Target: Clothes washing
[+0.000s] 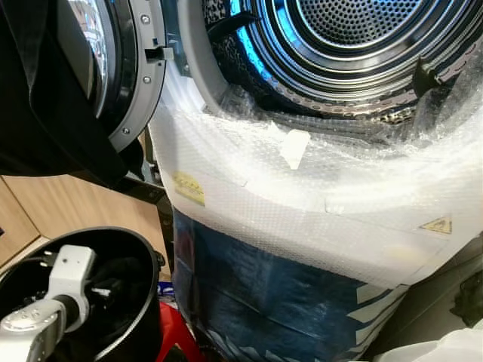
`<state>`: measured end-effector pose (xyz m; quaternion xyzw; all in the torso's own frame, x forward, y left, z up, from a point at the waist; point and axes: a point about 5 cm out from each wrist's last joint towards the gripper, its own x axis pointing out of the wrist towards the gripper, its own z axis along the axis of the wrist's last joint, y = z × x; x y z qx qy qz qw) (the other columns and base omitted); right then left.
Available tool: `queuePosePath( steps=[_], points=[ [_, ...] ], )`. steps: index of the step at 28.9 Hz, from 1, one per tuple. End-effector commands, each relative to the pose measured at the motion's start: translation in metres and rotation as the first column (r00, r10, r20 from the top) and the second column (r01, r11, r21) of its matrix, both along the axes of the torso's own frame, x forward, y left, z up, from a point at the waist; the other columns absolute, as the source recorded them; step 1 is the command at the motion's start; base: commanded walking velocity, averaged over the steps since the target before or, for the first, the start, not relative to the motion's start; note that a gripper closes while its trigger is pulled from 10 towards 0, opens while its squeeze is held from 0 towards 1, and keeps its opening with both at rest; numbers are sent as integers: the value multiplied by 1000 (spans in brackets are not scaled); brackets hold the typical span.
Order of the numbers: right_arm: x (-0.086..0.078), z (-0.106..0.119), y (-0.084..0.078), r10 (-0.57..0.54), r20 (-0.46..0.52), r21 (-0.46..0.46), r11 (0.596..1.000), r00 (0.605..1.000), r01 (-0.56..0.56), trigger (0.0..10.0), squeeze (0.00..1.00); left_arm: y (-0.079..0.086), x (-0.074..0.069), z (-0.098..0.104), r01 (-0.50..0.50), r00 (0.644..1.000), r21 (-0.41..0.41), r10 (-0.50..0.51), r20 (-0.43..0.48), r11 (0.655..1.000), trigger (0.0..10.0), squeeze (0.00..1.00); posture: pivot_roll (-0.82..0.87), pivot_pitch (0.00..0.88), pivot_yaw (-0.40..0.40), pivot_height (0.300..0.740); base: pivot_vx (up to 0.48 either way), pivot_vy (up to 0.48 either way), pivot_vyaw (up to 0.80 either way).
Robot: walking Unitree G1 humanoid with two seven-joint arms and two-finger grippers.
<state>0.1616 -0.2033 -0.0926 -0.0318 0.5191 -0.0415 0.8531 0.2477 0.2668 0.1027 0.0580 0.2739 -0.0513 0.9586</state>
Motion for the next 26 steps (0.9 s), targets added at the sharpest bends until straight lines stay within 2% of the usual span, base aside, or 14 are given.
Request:
queuePosePath(
  steps=[1,6,7,8,9,15,22,26],
  points=[
    [0,0,1,-10,3,4,1000,1000,10,10000,0,-2,5,2,5,1000,-2,-5,1,1000,10000,1000,56,25,-1,740,0,0,0],
    [1,0,1,-15,9,11,1000,1000,15,10000,0,-2,2,-4,19,999,34,-17,-48,999,10000,1000,51,30,3,740,0,0,0],
    [-1,0,1,-14,6,8,1000,1000,14,10000,0,-4,1,-4,25,998,31,-24,-55,999,10000,671,52,31,1,740,0,0,0],
    [-2,-1,0,-11,1,6,1000,1000,11,10000,0,-5,1,-4,35,998,30,-33,-59,999,10000,671,52,31,1,740,0,0,0],
    [-3,-1,-1,-7,-3,3,1000,1000,7,10000,0,-7,2,-5,42,997,29,-40,-63,999,10000,0,58,35,-3,740,0,0,0],
    [-8,-2,-4,-21,-9,0,1000,1000,21,10000,0,-13,-2,-13,50,993,11,-49,-104,999,10000,0,45,41,-1,740,0,0,0],
    [-7,-2,-4,-3,-11,-2,1000,1000,3,10000,0,-16,3,-12,36,995,13,-35,-95,999,10000,0,52,47,-6,740,0,0,0],
    [-5,-1,-4,11,-5,-8,1000,1000,-11,10000,0,-19,0,-15,51,992,3,-50,-114,999,10000,0,51,49,-4,740,0,0,0]
  ],
)
